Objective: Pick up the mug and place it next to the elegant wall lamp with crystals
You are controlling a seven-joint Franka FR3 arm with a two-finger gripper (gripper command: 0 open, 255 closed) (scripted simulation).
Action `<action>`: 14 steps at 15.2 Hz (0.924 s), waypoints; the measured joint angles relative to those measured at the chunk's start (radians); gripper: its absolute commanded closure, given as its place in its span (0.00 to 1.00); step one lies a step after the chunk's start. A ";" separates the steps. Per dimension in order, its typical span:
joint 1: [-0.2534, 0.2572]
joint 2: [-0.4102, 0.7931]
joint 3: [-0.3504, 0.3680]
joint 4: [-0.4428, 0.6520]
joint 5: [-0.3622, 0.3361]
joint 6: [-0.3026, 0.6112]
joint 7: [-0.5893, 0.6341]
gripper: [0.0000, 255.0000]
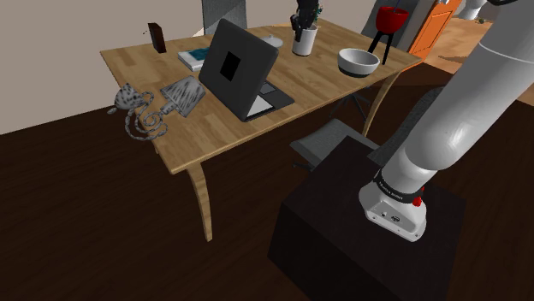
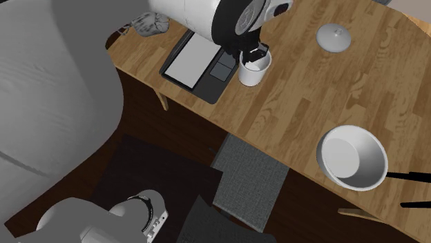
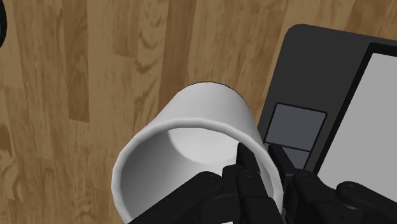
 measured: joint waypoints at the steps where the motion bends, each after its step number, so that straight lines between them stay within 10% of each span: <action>1: 0.000 -0.004 0.000 0.011 0.000 -0.014 -0.001 1.00; 14: 0.070 -0.073 0.074 0.019 -0.024 -0.098 0.144 1.00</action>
